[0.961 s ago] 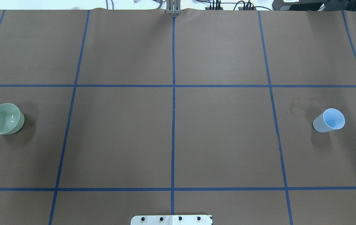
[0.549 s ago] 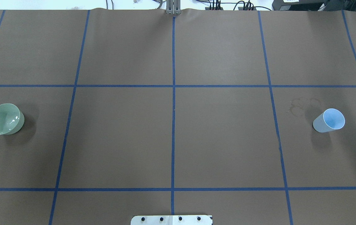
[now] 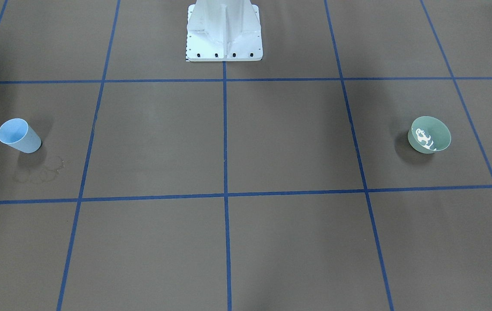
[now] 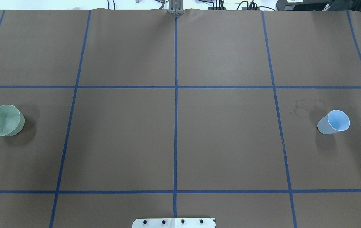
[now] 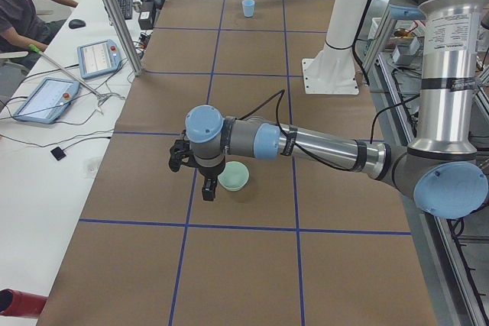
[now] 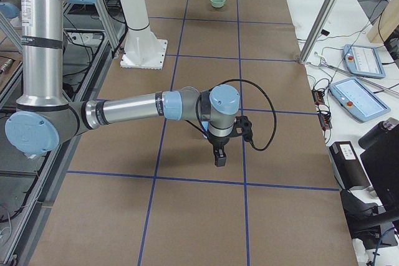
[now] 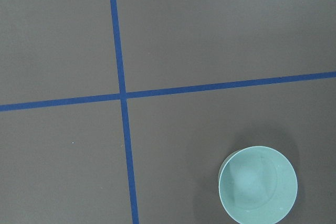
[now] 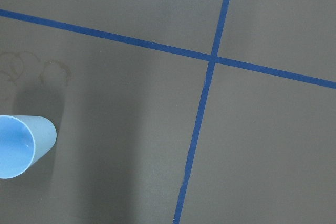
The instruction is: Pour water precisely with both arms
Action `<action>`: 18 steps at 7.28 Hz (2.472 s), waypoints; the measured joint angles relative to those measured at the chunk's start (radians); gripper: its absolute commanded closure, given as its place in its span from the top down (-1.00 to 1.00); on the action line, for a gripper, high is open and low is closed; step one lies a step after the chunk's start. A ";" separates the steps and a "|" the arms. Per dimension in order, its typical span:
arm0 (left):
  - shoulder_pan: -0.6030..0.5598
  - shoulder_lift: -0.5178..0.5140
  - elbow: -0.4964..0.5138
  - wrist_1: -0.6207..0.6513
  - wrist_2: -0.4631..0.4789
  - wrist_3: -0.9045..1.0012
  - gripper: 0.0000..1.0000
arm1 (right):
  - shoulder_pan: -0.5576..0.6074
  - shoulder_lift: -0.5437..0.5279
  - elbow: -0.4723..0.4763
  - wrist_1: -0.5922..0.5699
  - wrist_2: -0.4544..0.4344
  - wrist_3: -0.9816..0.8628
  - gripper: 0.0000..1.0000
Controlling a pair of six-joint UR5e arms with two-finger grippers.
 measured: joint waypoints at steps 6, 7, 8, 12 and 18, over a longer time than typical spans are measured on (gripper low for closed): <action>-0.007 -0.002 0.066 0.012 0.044 -0.001 1.00 | 0.000 -0.024 0.006 0.000 -0.010 0.004 1.00; -0.011 -0.002 0.078 0.012 0.044 -0.002 1.00 | 0.000 -0.029 0.006 0.000 -0.010 0.004 1.00; -0.013 0.001 0.081 0.012 0.042 -0.005 1.00 | 0.000 -0.032 0.006 0.000 -0.010 0.004 1.00; -0.015 0.010 0.070 -0.006 0.015 -0.003 1.00 | 0.000 -0.030 -0.016 0.000 -0.072 0.006 1.00; -0.020 0.085 -0.001 -0.039 -0.007 0.000 1.00 | 0.000 -0.036 -0.052 0.076 -0.054 0.006 1.00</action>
